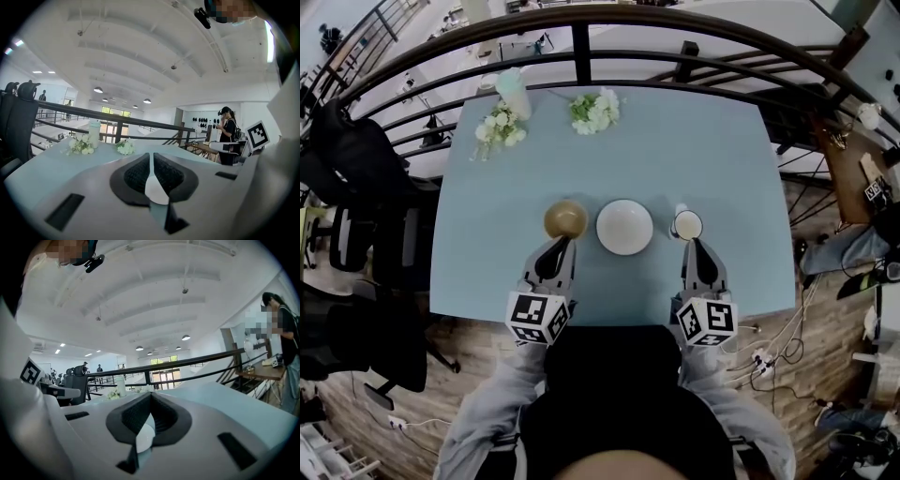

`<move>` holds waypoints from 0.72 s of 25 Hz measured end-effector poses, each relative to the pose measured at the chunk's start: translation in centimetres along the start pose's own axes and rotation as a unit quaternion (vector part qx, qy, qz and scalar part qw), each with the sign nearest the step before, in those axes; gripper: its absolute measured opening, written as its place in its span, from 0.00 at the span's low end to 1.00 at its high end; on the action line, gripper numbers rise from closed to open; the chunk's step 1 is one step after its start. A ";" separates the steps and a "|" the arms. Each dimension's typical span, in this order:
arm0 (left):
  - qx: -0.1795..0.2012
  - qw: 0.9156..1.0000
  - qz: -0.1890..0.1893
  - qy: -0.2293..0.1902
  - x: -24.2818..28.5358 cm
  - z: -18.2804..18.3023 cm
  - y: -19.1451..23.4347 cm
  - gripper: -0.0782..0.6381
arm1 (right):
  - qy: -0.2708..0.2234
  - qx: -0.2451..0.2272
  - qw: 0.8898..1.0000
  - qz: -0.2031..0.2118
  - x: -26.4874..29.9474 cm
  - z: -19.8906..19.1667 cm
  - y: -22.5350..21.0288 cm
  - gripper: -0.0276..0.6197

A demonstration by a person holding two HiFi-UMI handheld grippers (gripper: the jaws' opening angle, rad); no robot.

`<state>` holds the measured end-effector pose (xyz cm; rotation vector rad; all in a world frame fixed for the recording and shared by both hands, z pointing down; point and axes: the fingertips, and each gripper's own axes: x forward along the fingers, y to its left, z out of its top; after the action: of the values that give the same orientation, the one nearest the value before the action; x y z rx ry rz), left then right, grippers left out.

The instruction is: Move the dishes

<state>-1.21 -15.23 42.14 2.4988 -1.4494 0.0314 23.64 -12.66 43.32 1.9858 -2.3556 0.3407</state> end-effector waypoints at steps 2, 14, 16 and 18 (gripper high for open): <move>-0.001 1.000 0.002 0.000 0.0 -0.1 0.1 0.16 | 0.001 0.004 1.000 0.004 0.2 -0.1 0.2 0.05; -0.008 1.000 0.006 0.011 0.3 -1.1 0.5 0.16 | 0.018 0.014 1.000 0.006 0.6 -1.5 0.4 0.05; -0.008 1.000 0.005 0.012 0.3 -1.2 0.5 0.16 | 0.018 0.020 1.000 -0.006 0.6 -1.4 0.1 0.05; -0.009 1.000 0.005 0.013 0.4 -1.2 0.6 0.16 | 0.017 0.020 1.000 -0.010 0.7 -1.4 0.0 0.05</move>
<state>-1.40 -15.62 43.50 2.4683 -1.4455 0.0512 23.36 -13.08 44.78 2.0026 -2.3253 0.4218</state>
